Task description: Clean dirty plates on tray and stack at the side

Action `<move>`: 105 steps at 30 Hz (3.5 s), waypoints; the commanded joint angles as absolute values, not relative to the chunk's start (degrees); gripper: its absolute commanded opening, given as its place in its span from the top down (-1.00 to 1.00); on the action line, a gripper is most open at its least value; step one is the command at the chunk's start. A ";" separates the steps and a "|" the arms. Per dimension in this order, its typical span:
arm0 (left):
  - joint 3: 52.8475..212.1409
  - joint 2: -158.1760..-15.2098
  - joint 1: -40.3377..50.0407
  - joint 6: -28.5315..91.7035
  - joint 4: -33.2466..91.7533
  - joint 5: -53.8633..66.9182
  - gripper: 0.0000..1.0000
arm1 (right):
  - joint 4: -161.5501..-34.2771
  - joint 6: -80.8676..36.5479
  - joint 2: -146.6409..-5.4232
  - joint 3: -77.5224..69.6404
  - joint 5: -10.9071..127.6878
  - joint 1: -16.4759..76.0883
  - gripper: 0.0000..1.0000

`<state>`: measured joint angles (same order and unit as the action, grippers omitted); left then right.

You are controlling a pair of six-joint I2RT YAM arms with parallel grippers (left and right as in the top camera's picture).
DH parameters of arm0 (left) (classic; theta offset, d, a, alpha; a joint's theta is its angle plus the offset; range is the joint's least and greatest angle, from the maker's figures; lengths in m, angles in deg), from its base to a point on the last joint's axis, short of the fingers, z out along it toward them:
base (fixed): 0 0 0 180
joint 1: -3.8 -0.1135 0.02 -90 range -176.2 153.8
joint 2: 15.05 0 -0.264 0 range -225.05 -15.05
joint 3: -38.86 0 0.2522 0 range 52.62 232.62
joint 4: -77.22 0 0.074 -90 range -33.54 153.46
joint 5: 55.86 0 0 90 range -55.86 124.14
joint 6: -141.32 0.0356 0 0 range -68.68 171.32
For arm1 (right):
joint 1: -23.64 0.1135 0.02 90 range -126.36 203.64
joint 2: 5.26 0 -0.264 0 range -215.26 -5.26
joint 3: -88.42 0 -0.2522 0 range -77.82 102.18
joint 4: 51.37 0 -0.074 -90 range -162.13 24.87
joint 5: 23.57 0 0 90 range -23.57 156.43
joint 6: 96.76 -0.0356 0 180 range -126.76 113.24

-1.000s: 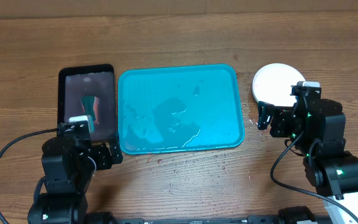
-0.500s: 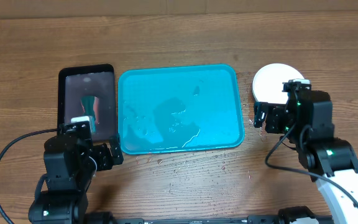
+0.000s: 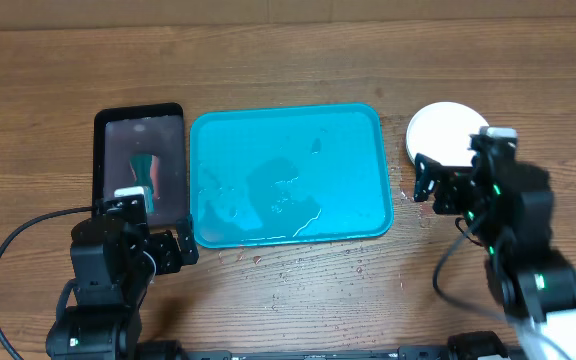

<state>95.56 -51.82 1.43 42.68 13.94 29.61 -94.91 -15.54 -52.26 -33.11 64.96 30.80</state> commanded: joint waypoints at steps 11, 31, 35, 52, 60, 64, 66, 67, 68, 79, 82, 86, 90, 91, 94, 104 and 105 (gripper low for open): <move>95.10 -51.75 1.37 42.11 14.01 29.21 -1.00 | -65.23 -15.69 -18.87 -62.03 65.31 30.98 -1.00; 95.10 -51.75 1.37 42.11 14.01 29.21 -0.99 | -57.34 -15.01 -6.80 -77.39 61.50 24.57 -1.00; 95.10 -51.75 1.37 42.11 13.99 29.21 -1.00 | -66.93 -14.01 -5.42 -77.37 60.67 24.42 -1.00; 95.10 -51.75 1.37 42.11 14.01 29.21 -1.00 | -69.36 -14.18 -5.60 -77.37 59.95 24.53 -1.00; 95.10 -51.75 1.37 42.11 13.99 29.21 -1.00 | -69.36 -14.18 -5.60 -77.37 59.95 24.53 -1.00; 95.10 -51.75 1.37 42.11 14.01 29.21 -0.99 | -69.36 -14.18 -5.60 -77.37 59.95 24.53 -1.00; 95.10 -51.75 1.37 42.11 14.01 29.21 -0.99 | -69.36 -14.18 -5.60 -77.37 59.95 24.53 -1.00; 95.10 -51.75 1.37 42.11 14.01 29.21 -0.99 | -69.36 -14.18 -5.60 -77.37 59.95 24.53 -1.00; 95.10 -51.75 1.37 42.11 14.01 29.24 -1.00 | -69.36 -14.18 -5.60 -77.37 59.95 24.53 -1.00; 94.09 -48.50 1.58 42.13 15.76 30.09 -1.00 | -69.36 -14.18 -5.60 -77.37 59.95 24.53 -1.00; 89.33 -44.37 1.58 42.11 23.95 29.39 -1.00 | -69.36 -14.18 -5.60 -77.37 59.95 24.53 -1.00; 79.25 -37.09 1.58 42.31 37.20 26.37 -0.99 | -69.36 -14.18 -5.60 -77.37 59.95 24.53 -1.00; 68.87 -29.11 1.58 42.31 49.70 24.36 -0.99 | -69.36 -14.18 -5.60 -77.37 59.95 24.53 -1.00; 67.56 -27.97 1.58 42.28 51.43 24.34 -1.00 | -69.36 -14.18 -5.60 -77.37 59.95 24.53 -1.00; 62.05 -23.21 1.58 42.31 58.86 24.30 -0.99 | -69.36 -14.18 -5.60 -77.37 59.95 24.53 -1.00; 52.89 -15.21 1.63 49.04 74.01 24.14 -1.00 | -69.36 -14.18 -5.60 -77.37 59.95 24.53 -1.00; 52.89 -15.21 1.63 50.22 73.81 24.14 -1.00 | -69.36 -14.18 -5.60 -77.37 59.95 24.53 -1.00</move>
